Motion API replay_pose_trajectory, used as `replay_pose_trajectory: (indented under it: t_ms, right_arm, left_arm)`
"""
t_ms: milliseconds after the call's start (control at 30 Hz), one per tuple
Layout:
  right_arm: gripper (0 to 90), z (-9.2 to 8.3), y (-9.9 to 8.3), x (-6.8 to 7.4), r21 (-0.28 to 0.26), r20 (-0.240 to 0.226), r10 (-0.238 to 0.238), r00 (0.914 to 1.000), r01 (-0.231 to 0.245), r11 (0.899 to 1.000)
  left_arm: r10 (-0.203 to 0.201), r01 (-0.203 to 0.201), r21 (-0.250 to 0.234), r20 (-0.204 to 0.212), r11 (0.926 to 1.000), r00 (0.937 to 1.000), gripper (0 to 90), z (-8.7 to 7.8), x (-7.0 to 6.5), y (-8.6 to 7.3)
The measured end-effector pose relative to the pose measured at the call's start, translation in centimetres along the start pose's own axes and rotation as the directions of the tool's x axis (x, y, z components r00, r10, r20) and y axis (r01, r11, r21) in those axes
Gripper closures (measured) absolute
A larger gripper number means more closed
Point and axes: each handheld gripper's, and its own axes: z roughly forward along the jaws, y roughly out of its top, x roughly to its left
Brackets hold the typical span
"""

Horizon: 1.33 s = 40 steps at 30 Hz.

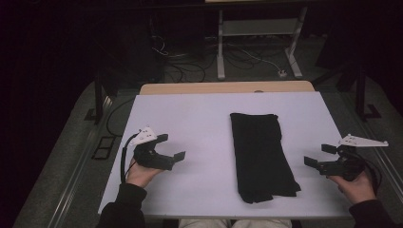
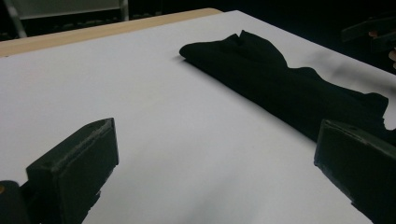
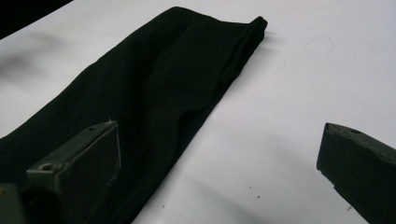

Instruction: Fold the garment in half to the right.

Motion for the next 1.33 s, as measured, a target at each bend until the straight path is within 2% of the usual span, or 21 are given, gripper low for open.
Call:
replay_pose_trajectory:
  t_ms: [233,300,400,667,733,867,1033,1133,1333]
  right_arm:
    - [0.0,0.0,0.0,0.2,0.004,-0.003,0.003,1.0000,-0.003,1.000]
    - [0.0,0.0,0.0,0.1,0.005,-0.002,0.002,1.0000,-0.002,1.000]
    - [0.0,0.0,0.0,0.0,0.000,-0.002,-0.001,1.0000,0.001,1.000]
    - [0.0,0.1,0.0,0.0,0.007,0.000,0.004,1.0000,-0.004,1.000]
    - [0.0,0.1,0.0,0.0,0.010,-0.001,0.002,1.0000,-0.002,1.000]
    - [0.0,0.3,-0.1,0.0,0.018,-0.005,0.002,1.0000,-0.002,1.000]
    - [0.0,0.5,0.0,0.1,0.022,-0.007,-0.003,1.0000,0.004,1.000]
    - [0.0,0.8,0.0,0.1,0.035,-0.009,-0.008,0.9999,0.008,0.999]
    - [0.0,1.5,-0.2,0.3,0.087,0.006,-0.034,0.9994,0.034,0.996]
  left_arm:
    - [0.001,-0.001,0.012,-0.006,0.9999,1.0000,0.0,-1.3,0.6,-1.2]
    - [0.012,-0.011,0.018,-0.023,0.9998,0.9997,0.0,-1.8,0.8,-1.6]
    - [0.003,-0.002,0.009,-0.053,1.0000,0.9986,0.0,-2.5,1.3,-2.3]
    - [-0.049,0.048,-0.009,-0.116,0.9988,0.9921,0.0,-5.0,3.1,-4.2]
    - [-0.081,0.078,-0.034,-0.116,0.9964,0.9900,0.0,-5.8,3.6,-4.5]
    - [-0.085,0.078,-0.057,-0.139,0.9953,0.9866,0.0,-7.1,4.2,-5.0]
    - [-0.109,0.099,-0.070,-0.161,0.9926,0.9808,0.0,-8.3,4.7,-5.7]
    - [-0.141,0.129,-0.089,-0.152,0.9877,0.9783,0.0,-8.6,4.7,-6.0]
    - [-0.131,0.125,-0.046,-0.165,0.9910,0.9776,0.0,-8.2,4.7,-6.0]
